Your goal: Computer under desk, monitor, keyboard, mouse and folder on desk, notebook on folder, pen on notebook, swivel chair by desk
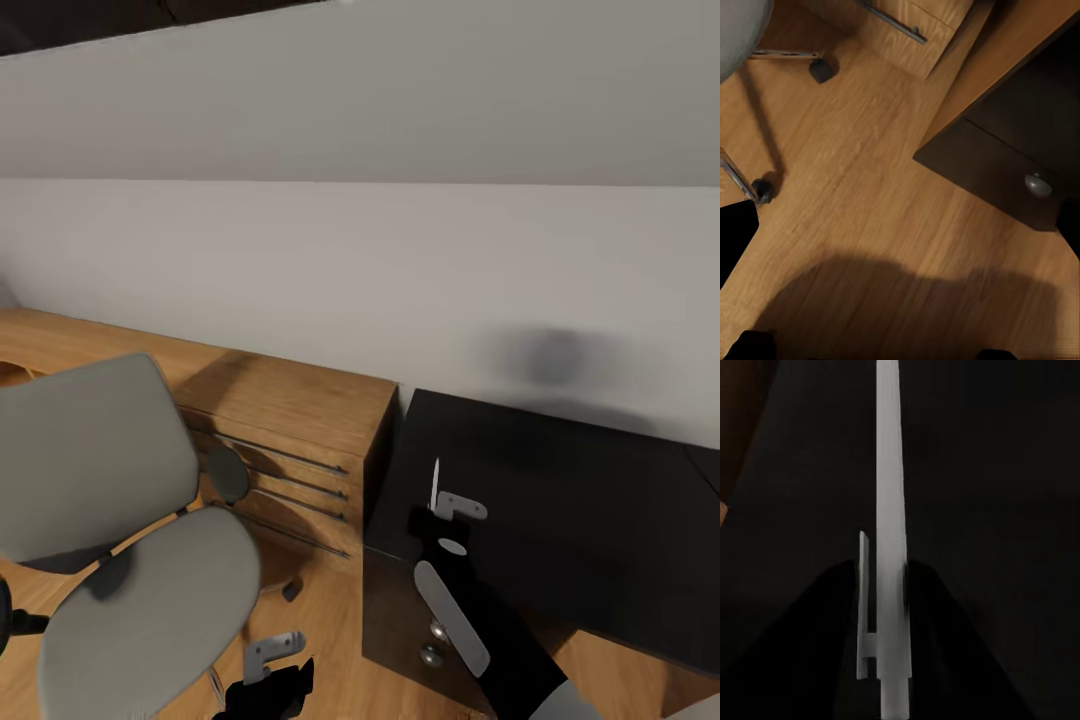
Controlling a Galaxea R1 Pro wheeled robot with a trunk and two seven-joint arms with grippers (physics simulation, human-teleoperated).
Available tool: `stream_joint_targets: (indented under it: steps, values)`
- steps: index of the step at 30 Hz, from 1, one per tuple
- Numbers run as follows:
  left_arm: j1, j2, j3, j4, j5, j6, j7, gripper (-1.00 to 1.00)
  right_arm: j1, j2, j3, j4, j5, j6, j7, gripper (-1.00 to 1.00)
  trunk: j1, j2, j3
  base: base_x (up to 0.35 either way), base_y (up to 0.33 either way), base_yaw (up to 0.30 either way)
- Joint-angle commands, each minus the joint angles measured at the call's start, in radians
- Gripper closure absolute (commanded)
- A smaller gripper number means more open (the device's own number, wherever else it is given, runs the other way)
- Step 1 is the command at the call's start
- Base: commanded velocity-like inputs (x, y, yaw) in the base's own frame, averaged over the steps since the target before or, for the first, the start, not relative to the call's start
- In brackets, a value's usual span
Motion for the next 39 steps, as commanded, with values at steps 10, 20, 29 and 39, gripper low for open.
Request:
stream_joint_targets:
  steps: [10, 20, 29, 39]
  values:
    - [-0.002, 0.001, -0.003, -0.001, 0.007, -0.004, 0.004, -1.0, -0.001, 0.001, 0.0, -0.016, -0.003, -0.045, -0.013, 1.0, 0.0, -0.001, -0.001, -0.266, 0.164, 0.0]
    - [-0.002, -0.013, -0.004, 0.045, 0.012, -0.002, 0.003, -1.0, -0.001, -0.001, -0.003, -0.016, -0.003, -0.057, -0.013, 1.0, 0.0, -0.001, -0.001, -0.176, 0.009, -0.235]
    - [-0.002, -0.111, 0.006, 0.258, 0.007, 0.0, -0.001, -1.0, 0.001, -0.003, -0.004, -0.016, -0.004, -0.093, -0.031, 1.0, 0.0, -0.001, -0.001, -0.024, 0.0, -0.184]
    - [-0.002, -0.149, 0.003, 0.542, 0.013, -0.007, -0.037, -1.0, 0.001, -0.021, -0.005, -0.031, -0.005, -0.095, -0.036, 1.0, 0.0, -0.001, -0.001, 0.0, 0.0, -0.014]
